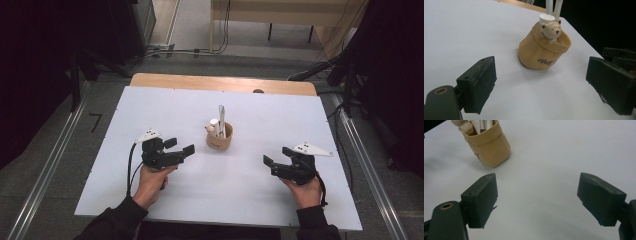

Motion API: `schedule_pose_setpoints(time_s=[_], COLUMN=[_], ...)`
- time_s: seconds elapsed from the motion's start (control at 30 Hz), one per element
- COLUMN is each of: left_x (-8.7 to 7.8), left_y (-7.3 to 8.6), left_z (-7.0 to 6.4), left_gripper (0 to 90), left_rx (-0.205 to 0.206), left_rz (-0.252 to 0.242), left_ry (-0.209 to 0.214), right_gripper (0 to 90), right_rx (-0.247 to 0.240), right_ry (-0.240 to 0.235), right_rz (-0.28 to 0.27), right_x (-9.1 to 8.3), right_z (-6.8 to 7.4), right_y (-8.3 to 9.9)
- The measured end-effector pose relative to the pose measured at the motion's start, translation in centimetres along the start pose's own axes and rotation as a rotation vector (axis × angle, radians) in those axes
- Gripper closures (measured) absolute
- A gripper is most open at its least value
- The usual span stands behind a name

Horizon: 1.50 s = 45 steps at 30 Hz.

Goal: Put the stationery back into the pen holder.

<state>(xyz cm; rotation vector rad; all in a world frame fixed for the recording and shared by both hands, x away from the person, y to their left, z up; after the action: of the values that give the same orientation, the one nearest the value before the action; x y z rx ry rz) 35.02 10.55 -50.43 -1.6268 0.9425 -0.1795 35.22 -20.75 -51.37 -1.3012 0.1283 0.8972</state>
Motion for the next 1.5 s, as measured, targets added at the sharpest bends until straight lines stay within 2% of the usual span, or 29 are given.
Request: schedule_pose_setpoints(time_s=[1.13,1.5], left_x=[-3.7,-4.9], left_y=[1.9,2.2], left_z=[4.3,5.6], left_gripper=[10.4,10.4], left_rx=[-0.024,-0.044], left_rz=[0.007,-0.002], left_ry=[-0.118,-0.155], right_gripper=[15.1,15.1], right_rx=[0.034,0.05], right_ry=[0.053,0.073], right_rz=[-0.015,-0.02], right_x=[-1.8,-2.4], right_z=[-2.8,-3.7], right_y=[0.7,0.9])
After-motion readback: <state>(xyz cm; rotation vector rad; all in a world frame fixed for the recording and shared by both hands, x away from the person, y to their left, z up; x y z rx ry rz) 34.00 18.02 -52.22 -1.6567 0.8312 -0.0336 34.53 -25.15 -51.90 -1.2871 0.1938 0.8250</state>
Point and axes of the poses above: each handheld gripper's, and its own axes: x roughly forward along the jaws, y roughly out of its underside, z roughly to its left, the point moved 9 cm from there along x, roughly forward along the jaws, and after that the axes turned 11 degrees about x, right-handed, at the moved point
